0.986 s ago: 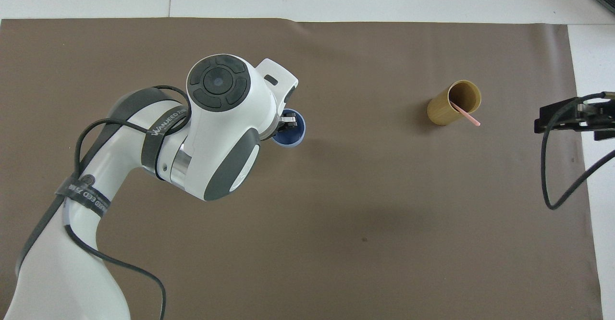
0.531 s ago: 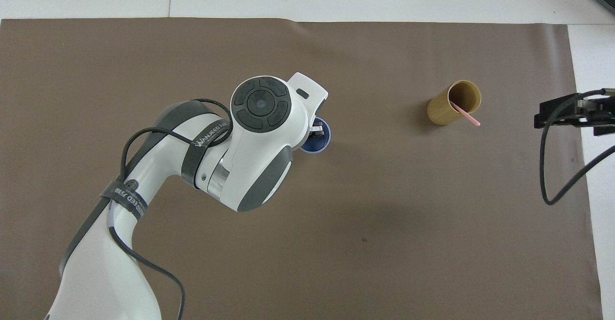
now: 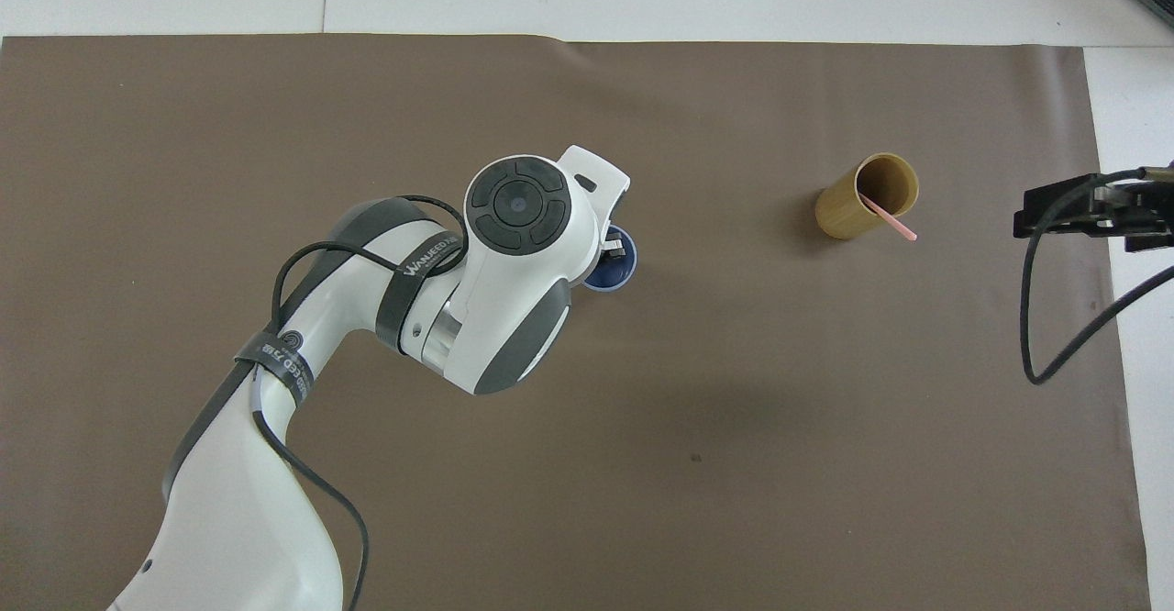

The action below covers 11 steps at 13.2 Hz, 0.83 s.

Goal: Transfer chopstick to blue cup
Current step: 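Release the cup and retract the left gripper while the right gripper reaches the tan cup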

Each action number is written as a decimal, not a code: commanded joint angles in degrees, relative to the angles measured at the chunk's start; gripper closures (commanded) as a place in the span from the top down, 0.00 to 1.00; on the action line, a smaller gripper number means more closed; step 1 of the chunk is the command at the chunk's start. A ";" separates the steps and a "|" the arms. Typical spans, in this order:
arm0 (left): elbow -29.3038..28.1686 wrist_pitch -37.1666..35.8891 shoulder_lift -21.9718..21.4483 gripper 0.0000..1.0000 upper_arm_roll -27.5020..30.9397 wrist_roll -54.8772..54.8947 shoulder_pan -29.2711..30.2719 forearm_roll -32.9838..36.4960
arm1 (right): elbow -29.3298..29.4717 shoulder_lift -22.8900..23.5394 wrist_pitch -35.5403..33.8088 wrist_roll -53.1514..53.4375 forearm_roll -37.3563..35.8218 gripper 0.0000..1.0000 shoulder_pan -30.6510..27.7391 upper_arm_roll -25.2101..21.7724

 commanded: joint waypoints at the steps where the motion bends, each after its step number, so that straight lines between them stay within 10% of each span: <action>1: 0.06 1.85 1.17 0.00 1.25 -2.48 -2.46 -0.18 | -2.85 -1.76 1.57 0.12 -0.12 1.00 -0.24 0.33; 4: -0.38 2.03 1.17 0.24 1.16 -4.32 -2.29 -0.62 | -4.78 -1.76 4.20 -0.14 -0.12 1.00 -0.24 0.42; 6: -0.21 1.86 1.08 1.00 1.33 -4.33 -2.20 -0.54 | -6.89 -1.76 6.92 -0.58 -0.12 1.00 0.02 0.42; 11: 0.23 -6.57 -7.51 1.00 1.95 0.30 2.53 -0.01 | -12.59 -1.41 12.63 -0.67 -0.12 1.00 1.52 0.42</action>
